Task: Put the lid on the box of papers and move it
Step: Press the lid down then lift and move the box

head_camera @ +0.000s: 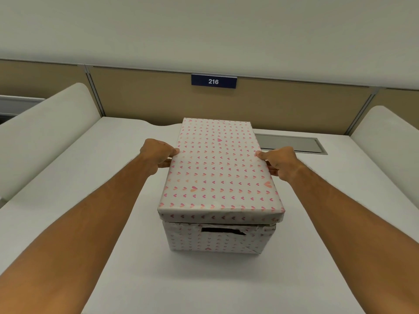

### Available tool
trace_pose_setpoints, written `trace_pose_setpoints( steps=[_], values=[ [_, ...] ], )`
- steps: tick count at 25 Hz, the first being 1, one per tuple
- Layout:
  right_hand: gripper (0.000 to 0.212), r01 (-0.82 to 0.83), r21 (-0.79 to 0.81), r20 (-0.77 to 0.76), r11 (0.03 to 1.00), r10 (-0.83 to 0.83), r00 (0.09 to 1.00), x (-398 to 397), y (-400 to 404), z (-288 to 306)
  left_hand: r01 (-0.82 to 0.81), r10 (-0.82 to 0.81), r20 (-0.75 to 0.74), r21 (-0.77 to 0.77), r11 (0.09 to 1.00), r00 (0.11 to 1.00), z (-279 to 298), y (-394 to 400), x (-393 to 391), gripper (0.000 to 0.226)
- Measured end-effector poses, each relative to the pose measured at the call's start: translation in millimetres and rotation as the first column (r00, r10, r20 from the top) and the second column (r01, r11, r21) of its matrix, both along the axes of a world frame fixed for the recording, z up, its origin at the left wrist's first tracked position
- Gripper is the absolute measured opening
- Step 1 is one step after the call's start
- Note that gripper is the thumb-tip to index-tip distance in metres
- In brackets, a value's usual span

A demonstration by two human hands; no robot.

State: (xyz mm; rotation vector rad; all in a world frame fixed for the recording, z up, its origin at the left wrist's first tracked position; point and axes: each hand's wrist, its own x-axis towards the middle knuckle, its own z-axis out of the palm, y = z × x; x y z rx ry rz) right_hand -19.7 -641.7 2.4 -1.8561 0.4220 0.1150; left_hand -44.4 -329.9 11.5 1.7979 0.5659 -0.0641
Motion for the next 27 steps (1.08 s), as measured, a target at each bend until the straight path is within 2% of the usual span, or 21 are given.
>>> trace_pose_setpoints(
  steps=[6,14,20,27],
  values=[
    [0.025,0.036,0.079,0.008,0.996,-0.036,0.999,-7,-7,-7,-0.047,0.048,0.033,-0.033,0.998,0.998,-8,-3,2,0.034],
    [0.025,0.028,0.048,0.015,0.998,-0.029,0.999,-9,-4,-24,-0.057,0.057,0.016,0.001,0.998,0.998,-26,0,-3,0.031],
    [0.038,0.044,-0.023,-0.008,0.999,-0.045,0.999,-7,1,-26,-0.066,0.066,0.019,0.001,0.998,0.998,-30,-2,-1,0.031],
    [0.042,0.011,-0.014,-0.073,1.0,-0.012,0.997,-5,1,-26,-0.054,0.052,-0.08,-0.015,0.998,0.995,-27,-4,5,0.028]
  ],
)
